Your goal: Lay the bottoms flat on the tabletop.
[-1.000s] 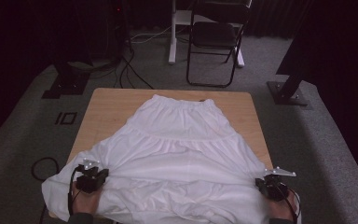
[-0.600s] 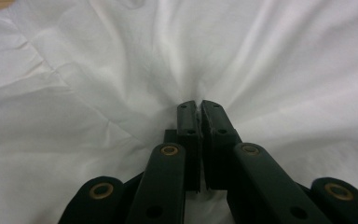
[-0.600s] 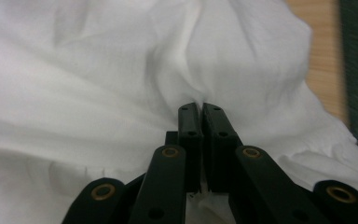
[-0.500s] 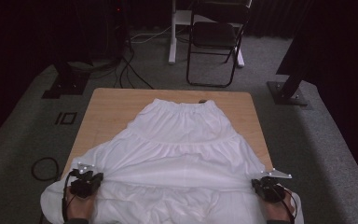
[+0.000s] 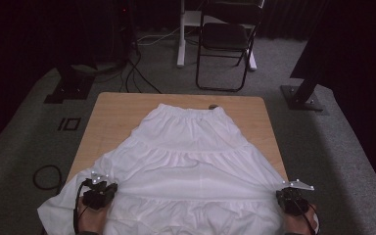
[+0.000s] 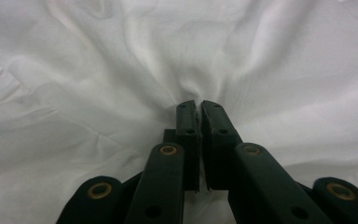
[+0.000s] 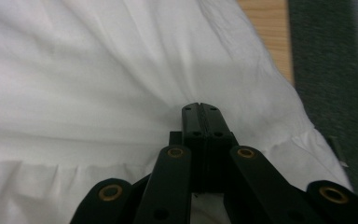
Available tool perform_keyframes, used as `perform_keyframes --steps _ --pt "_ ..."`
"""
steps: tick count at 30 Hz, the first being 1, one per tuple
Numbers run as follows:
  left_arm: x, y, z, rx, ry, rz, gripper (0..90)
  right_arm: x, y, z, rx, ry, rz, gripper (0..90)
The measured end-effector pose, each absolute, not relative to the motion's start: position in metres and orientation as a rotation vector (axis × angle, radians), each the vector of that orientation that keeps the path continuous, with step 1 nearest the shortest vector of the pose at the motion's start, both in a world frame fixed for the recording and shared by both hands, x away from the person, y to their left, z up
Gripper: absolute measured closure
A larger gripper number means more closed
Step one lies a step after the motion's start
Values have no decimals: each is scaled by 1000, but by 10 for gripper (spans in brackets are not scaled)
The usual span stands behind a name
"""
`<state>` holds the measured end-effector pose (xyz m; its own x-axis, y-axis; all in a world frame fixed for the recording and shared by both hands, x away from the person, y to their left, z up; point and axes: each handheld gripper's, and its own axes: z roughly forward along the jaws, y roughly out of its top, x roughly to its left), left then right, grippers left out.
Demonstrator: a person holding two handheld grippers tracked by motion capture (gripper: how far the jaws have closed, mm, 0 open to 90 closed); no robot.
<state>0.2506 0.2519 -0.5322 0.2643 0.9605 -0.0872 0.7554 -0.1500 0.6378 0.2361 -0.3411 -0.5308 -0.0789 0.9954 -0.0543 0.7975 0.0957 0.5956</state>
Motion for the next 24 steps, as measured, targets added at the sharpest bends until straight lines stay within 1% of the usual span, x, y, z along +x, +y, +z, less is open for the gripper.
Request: perform_keyframes --steps 3,5,8,11,15,19,21,24 --pt "252 254 -532 1969 1542 457 848 237 -341 -531 1748 1932 583 898" --pt "255 260 -532 1966 1558 485 856 238 -336 -531 1733 1948 596 897" --pt "257 275 -531 1940 1630 533 865 241 -323 -532 1689 2001 640 896" --pt "254 293 -531 1882 1693 543 867 243 -308 -532 1636 2048 662 895" --pt "250 307 -532 1825 1757 568 868 244 -293 -532 1579 2099 688 896" --pt "251 303 -532 1837 1749 583 869 244 -288 -532 1554 2102 667 900" --pt "251 302 -532 1833 1746 566 869 244 -295 -532 1583 2075 648 900" --pt "255 287 -532 1853 1688 511 868 242 -313 -532 1652 2022 634 900"
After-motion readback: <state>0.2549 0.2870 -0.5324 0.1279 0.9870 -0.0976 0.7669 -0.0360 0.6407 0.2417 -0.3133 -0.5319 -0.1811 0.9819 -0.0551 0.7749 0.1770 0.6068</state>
